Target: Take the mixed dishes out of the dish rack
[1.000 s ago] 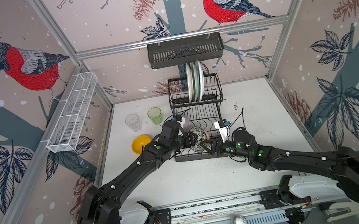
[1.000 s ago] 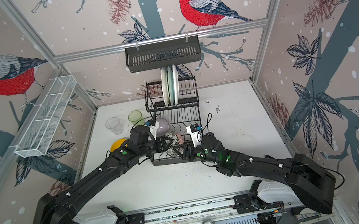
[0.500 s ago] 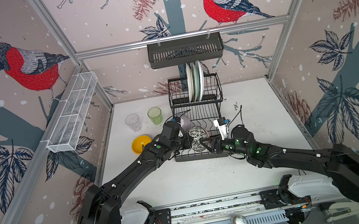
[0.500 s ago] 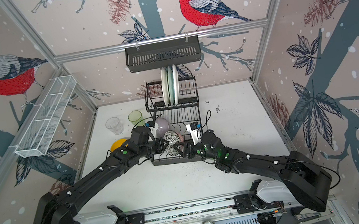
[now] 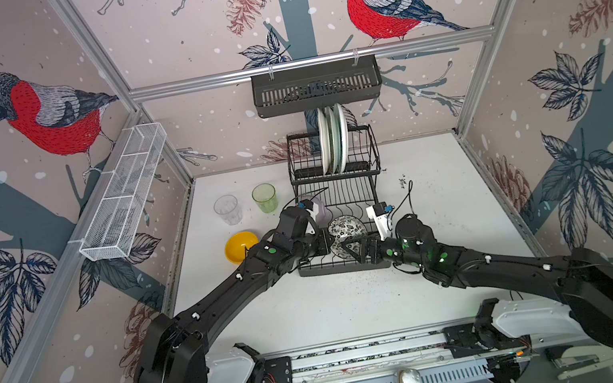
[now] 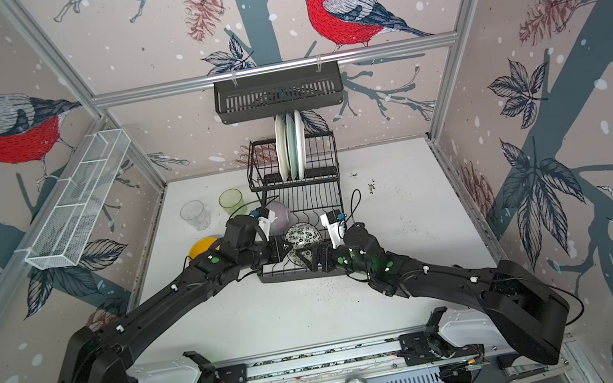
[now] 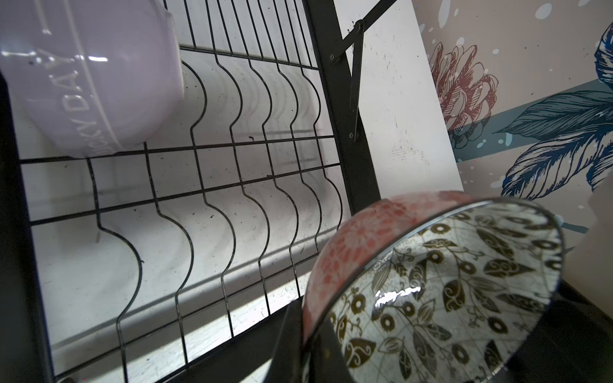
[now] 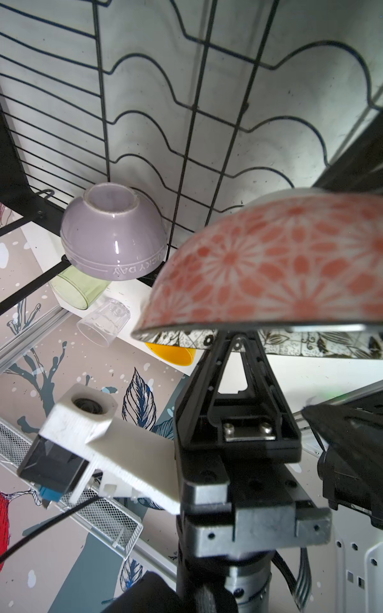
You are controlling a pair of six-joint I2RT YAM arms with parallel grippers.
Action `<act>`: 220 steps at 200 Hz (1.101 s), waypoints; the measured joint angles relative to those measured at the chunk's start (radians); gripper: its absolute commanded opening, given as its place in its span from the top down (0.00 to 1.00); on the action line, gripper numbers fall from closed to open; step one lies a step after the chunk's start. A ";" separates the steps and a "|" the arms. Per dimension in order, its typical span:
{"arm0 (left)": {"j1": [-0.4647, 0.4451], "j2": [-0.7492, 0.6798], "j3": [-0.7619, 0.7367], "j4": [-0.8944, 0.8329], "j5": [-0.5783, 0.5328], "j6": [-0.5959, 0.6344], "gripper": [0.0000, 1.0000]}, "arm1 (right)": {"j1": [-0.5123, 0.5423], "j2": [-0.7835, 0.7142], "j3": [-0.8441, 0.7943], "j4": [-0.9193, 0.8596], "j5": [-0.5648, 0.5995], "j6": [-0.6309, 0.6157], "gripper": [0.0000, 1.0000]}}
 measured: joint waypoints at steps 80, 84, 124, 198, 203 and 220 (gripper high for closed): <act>0.036 -0.079 -0.003 -0.086 -0.127 0.033 1.00 | 0.000 -0.071 -0.012 -0.038 0.116 -0.035 0.00; 0.042 -0.083 -0.005 -0.087 -0.128 0.034 1.00 | 0.000 -0.074 -0.012 -0.044 0.124 -0.039 0.00; 0.119 -0.135 -0.020 -0.121 -0.153 0.052 1.00 | -0.003 -0.111 -0.035 -0.058 0.159 -0.053 0.00; 0.312 -0.244 -0.029 -0.219 -0.207 0.087 1.00 | -0.032 -0.149 -0.038 -0.109 0.175 -0.085 0.00; 0.332 -0.249 -0.029 -0.227 -0.207 0.090 1.00 | -0.035 -0.153 -0.038 -0.111 0.175 -0.090 0.00; 0.396 -0.264 -0.014 -0.273 -0.233 0.111 1.00 | -0.040 -0.172 -0.039 -0.125 0.175 -0.104 0.01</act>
